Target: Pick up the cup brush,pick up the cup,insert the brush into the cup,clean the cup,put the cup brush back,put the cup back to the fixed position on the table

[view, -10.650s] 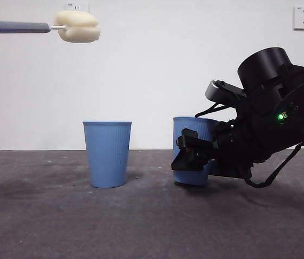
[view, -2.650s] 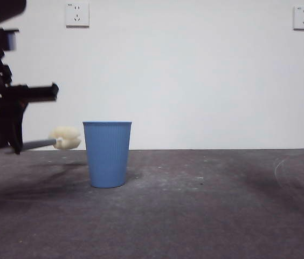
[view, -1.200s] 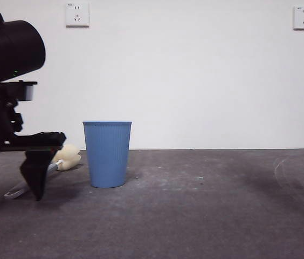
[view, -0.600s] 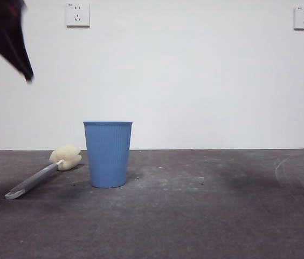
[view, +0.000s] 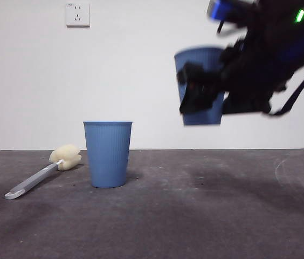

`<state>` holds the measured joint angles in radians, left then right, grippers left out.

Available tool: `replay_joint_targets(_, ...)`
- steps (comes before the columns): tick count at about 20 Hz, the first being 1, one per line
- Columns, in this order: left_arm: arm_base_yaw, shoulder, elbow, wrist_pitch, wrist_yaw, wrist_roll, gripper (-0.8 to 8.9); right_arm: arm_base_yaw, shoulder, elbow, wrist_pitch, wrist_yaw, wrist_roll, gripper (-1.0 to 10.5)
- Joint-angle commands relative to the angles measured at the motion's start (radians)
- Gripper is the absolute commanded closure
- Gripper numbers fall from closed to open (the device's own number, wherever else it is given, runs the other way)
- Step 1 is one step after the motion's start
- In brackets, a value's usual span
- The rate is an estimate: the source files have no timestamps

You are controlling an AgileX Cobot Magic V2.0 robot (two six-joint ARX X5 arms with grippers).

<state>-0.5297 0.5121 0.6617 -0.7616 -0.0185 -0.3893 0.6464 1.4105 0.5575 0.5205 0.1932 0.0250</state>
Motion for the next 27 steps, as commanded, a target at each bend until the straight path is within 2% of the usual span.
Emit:
replay_joint_targets(1,-0.002,-0.004,-0.006,0.002,0.000,0.029,4.05,-0.027,0.113,-0.006,0.109,-0.014,-0.003,9.6)
replay_joint_targets(4,-0.002,-0.005,-0.006,-0.006,0.000,0.035,4.05,-0.067,0.233,-0.006,0.204,-0.051,-0.003,9.6)
replay_joint_targets(8,-0.002,-0.004,-0.006,-0.008,0.000,0.055,4.05,-0.089,0.304,-0.005,0.296,-0.063,-0.003,9.6)
replay_joint_targets(15,-0.002,-0.003,-0.006,-0.008,0.000,0.058,4.05,-0.098,0.423,0.054,0.325,-0.087,-0.007,9.6)
replay_joint_targets(24,-0.002,-0.003,-0.006,-0.008,-0.001,0.073,4.05,-0.098,0.485,0.081,0.249,-0.090,-0.003,9.6)
replay_joint_targets(26,-0.002,-0.003,-0.006,-0.008,0.000,0.073,4.05,-0.098,0.485,0.081,0.188,-0.090,0.001,9.3)
replay_joint_targets(27,-0.002,-0.002,-0.006,-0.009,0.000,0.074,4.05,-0.097,0.485,0.081,0.154,-0.090,0.001,8.7)
